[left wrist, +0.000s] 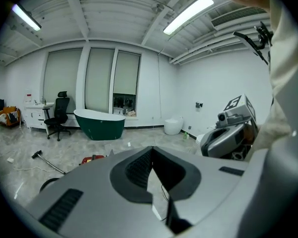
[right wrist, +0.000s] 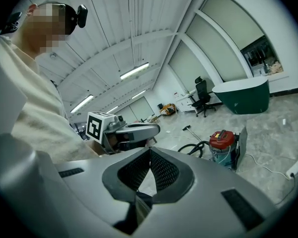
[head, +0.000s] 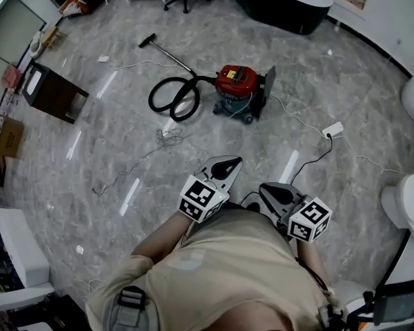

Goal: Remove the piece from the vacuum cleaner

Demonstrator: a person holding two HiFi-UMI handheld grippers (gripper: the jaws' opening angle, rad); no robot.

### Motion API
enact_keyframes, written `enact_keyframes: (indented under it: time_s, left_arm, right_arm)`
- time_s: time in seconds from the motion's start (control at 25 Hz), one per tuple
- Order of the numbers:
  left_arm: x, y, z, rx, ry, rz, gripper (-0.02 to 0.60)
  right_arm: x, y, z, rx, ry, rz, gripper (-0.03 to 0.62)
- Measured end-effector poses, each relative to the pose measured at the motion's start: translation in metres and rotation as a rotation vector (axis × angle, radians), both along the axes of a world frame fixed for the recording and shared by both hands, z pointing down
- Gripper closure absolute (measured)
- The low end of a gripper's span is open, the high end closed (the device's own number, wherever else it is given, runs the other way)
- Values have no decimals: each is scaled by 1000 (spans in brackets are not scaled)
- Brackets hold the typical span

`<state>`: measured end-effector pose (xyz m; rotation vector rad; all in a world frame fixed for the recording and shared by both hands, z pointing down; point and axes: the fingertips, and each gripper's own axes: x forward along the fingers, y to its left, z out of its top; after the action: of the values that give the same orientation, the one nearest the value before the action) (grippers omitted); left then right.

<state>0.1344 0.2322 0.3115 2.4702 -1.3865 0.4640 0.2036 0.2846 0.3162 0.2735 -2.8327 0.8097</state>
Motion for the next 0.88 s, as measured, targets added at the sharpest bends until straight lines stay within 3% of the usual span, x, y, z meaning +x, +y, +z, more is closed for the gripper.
enact_keyframes:
  time_s: [0.2,0.56,0.72,0.88]
  left_arm:
    - [-36,-31,8,-5,44,-49,578]
    - [-137,-92,15,-8,108,-90,578]
    - [-183,-109,11,-10,158,-111,578]
    - [-214,-109,5,32,134,-28,578]
  right_arm:
    - [-21,-18,3,-8,54,40,592]
    - [-120,-53,13,-4,200,-108,592]
    - [-160,-75,6,12,205,-67,592]
    - [-200,-105,-9,87,166,14,592]
